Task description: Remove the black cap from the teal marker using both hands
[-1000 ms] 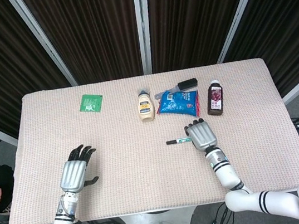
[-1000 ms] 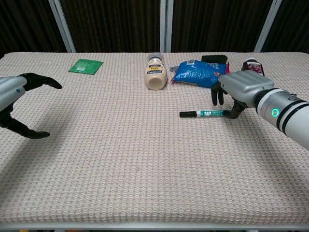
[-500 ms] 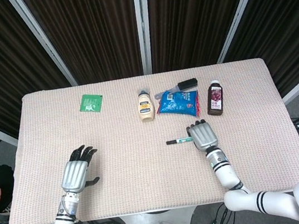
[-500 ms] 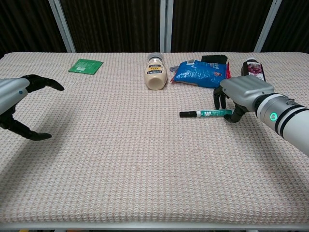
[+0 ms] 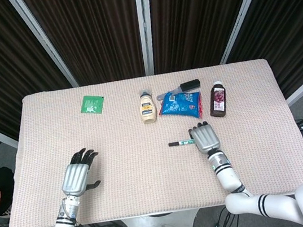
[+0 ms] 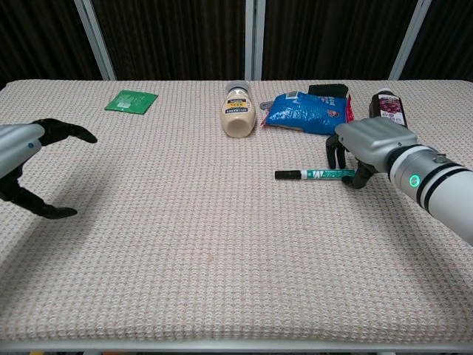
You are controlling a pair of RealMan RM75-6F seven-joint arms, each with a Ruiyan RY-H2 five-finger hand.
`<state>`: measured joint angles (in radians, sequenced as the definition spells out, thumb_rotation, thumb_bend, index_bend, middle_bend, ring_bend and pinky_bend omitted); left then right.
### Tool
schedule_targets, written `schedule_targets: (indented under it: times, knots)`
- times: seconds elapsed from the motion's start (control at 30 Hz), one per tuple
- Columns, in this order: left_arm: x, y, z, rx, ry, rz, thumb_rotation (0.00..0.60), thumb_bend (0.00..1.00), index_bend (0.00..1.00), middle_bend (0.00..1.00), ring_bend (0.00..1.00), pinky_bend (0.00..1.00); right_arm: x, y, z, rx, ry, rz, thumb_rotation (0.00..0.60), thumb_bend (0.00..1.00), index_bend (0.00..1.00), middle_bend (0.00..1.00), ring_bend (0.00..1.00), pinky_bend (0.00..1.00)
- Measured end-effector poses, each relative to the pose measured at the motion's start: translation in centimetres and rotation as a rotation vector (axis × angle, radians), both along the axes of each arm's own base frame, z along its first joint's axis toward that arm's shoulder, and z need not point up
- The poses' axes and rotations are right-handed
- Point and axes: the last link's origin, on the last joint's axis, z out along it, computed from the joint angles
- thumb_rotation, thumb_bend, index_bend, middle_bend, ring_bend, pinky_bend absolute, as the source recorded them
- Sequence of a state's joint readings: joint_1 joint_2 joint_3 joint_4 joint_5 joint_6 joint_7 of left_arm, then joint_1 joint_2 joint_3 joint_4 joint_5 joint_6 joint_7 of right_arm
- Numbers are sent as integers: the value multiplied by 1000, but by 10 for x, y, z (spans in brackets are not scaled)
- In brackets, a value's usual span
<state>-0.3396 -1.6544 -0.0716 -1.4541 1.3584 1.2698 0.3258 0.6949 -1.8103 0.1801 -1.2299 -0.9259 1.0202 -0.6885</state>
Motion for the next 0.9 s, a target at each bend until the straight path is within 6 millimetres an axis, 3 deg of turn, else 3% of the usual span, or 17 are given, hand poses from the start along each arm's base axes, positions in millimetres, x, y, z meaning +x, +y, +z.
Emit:
schedule_targets:
  times: [0.37,0.9]
  knots:
    - [0,1,0,-1,-4,4,600,24,206,156,70,145,3,-1,-3,2,6,0,600,260,494,468,279,266]
    - [0,6,-1,-7,-18,14,600,25,207,156,70,153,8,-1,9,-61,-30,14,600,292,610,557,309,295]
